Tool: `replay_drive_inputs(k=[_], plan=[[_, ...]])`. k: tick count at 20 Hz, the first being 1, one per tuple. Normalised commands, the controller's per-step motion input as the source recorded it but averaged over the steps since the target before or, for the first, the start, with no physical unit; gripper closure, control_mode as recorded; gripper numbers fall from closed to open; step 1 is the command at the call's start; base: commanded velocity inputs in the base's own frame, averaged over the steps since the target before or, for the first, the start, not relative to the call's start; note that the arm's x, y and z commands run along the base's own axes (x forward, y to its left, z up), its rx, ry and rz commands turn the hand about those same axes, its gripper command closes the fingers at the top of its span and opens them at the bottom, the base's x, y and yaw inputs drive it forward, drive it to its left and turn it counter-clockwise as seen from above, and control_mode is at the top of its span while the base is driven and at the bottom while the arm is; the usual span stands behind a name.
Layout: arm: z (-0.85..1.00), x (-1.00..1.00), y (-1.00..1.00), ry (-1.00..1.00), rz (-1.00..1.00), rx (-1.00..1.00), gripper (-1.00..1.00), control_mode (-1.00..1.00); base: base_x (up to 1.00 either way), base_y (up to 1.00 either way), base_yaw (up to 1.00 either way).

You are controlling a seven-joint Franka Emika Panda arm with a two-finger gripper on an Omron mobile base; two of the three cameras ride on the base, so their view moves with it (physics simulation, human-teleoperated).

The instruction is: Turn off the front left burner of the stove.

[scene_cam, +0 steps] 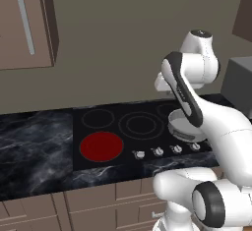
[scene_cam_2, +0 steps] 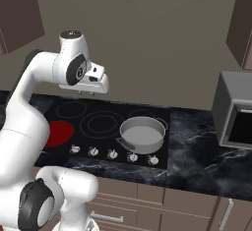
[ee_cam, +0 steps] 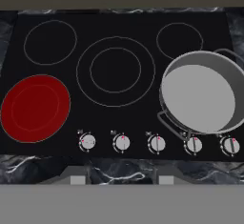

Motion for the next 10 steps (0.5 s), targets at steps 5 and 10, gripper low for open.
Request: replay_drive_inputs(k=[5, 10], plan=[[-0.15, -0.19, 0.02, 0.0, 0.0, -0.03, -1.0, -1.0, 0.0, 0.0, 0.0], [-0.43, -0.22, 0.18, 0.04, 0.13, -0.18, -1.0, -1.0, 0.0, 0.0, 0.0]])
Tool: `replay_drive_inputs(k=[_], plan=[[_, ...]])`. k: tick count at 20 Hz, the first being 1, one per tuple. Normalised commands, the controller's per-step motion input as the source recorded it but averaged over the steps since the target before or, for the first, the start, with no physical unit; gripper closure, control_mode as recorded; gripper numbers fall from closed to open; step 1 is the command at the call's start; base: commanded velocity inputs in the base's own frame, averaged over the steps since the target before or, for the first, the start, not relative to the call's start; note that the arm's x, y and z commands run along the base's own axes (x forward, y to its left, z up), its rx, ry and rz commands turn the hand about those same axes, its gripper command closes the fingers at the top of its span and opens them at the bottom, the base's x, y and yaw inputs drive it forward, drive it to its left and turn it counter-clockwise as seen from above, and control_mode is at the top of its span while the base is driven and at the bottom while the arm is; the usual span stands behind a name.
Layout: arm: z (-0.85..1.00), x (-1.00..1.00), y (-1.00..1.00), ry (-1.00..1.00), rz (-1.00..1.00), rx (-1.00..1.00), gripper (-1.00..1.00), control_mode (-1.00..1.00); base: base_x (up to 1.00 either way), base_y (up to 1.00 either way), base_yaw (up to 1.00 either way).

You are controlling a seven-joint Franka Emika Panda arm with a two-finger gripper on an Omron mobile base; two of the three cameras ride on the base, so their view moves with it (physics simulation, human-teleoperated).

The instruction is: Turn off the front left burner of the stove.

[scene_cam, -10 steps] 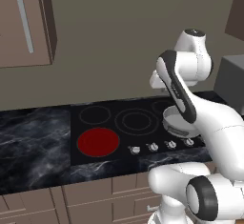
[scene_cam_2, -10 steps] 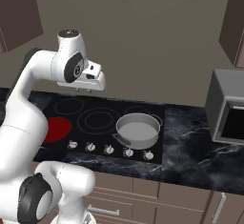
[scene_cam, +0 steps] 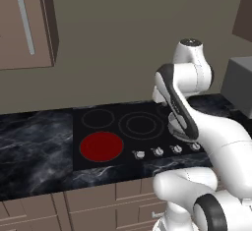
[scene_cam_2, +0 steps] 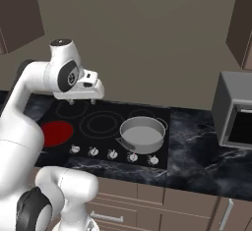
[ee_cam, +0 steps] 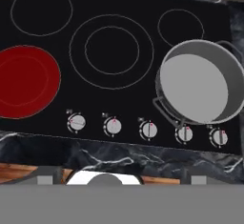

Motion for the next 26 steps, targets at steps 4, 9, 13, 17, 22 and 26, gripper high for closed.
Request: replay_drive_inputs(k=[4, 9, 13, 17, 22, 26], plan=[[-0.39, -0.06, 0.25, 0.14, 0.29, -0.14, -1.0, -1.0, 0.0, 0.0, 0.0], [-0.33, 0.0, 0.3, 0.21, 0.34, -0.04, -1.0, -1.0, 0.0, 0.0, 0.0], [-0.38, 0.0, 0.36, 0.13, 0.33, -0.01, -1.0, -1.0, 0.0, 0.0, 0.0], [-0.55, 0.0, 0.48, 0.07, 0.25, 0.0, -1.0, -1.0, 0.0, 0.0, 0.0], [-0.55, 0.0, 0.37, 0.0, 0.23, -0.01, -1.0, -1.0, 0.0, 0.0, 0.0], [-0.48, 0.03, 0.17, 0.0, 0.11, -0.03, -1.0, -1.0, 0.0, 0.0, 0.0]])
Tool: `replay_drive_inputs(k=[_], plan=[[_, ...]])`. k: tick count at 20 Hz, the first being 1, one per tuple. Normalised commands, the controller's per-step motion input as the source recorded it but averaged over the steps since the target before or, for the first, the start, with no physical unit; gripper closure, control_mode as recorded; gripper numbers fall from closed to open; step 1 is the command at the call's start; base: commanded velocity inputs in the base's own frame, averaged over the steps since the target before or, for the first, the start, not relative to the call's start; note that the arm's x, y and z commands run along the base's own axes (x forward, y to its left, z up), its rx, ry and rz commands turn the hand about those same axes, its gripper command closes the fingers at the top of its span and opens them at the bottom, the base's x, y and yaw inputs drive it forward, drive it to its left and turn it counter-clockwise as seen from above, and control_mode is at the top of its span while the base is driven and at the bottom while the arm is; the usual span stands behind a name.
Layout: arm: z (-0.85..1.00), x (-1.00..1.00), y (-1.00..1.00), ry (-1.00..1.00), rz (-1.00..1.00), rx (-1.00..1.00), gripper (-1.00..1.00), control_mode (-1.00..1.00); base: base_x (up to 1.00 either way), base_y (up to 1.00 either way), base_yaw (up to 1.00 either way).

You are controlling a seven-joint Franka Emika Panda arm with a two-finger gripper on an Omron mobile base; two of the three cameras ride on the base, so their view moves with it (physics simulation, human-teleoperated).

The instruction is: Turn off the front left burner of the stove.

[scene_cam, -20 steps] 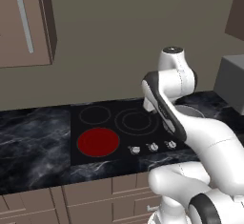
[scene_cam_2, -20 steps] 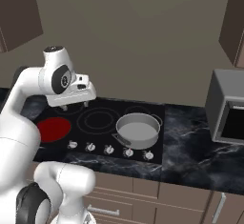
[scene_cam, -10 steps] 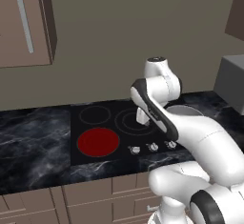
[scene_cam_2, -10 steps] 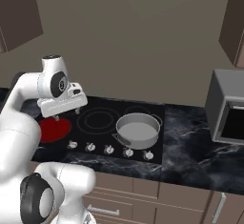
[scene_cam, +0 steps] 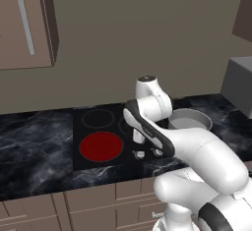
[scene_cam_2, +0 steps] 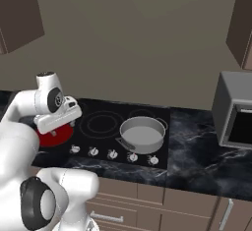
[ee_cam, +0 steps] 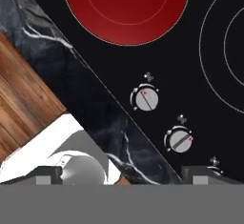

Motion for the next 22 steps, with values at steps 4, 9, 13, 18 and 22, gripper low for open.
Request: replay_drive_inputs(k=[4, 9, 13, 18, 22], plan=[[-0.32, 0.21, 0.0, 0.02, 0.02, -0.03, -1.0, -1.0, 0.0, 0.0, 0.0], [-0.3, 0.37, 0.01, 0.03, 0.0, 0.0, -1.0, -1.0, 0.0, 0.0, 0.0], [-0.3, 0.27, 0.03, 0.02, 0.0, 0.0, -1.0, -1.0, 0.0, 0.0, 0.0], [-0.39, 0.02, 0.0, 0.01, 0.0, 0.0, -1.0, -1.0, 0.0, 0.0, 0.0], [-0.39, 0.0, 0.0, 0.0, 0.0, -0.01, -1.0, -1.0, 0.0, 0.0, 0.0]])
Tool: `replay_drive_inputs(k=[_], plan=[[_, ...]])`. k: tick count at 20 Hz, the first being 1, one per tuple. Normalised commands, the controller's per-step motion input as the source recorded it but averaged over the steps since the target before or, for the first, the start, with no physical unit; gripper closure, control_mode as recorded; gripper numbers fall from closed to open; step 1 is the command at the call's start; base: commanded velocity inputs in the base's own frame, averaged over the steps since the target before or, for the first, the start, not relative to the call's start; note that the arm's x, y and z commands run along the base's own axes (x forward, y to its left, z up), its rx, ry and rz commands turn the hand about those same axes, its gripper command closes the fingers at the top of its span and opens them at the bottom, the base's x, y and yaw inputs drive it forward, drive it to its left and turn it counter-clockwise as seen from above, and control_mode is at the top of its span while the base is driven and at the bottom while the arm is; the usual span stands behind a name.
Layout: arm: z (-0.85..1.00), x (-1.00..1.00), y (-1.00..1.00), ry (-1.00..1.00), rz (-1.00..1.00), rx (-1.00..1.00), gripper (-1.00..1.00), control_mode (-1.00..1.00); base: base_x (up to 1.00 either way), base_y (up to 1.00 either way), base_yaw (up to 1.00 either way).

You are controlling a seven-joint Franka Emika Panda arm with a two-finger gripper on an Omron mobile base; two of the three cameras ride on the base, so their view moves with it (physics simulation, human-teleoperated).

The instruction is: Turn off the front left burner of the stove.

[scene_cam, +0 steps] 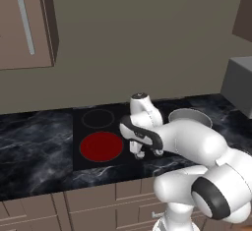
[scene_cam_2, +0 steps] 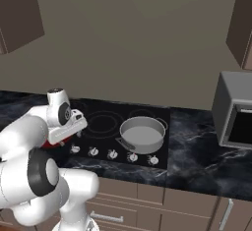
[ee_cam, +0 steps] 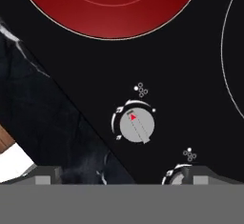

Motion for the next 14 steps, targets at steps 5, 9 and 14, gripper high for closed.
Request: replay_drive_inputs(k=[5, 9, 14], plan=[[-0.31, 0.0, 0.0, 0.01, 0.01, 0.0, -1.0, -1.0, 0.0, 0.0, 0.0], [-0.24, 0.01, 0.01, 0.02, 0.01, 0.0, -1.0, -1.0, 0.0, 0.0, 0.0], [-0.15, 0.04, 0.0, 0.01, 0.02, -0.01, -1.0, -1.0, 0.0, 0.0, 0.0]])
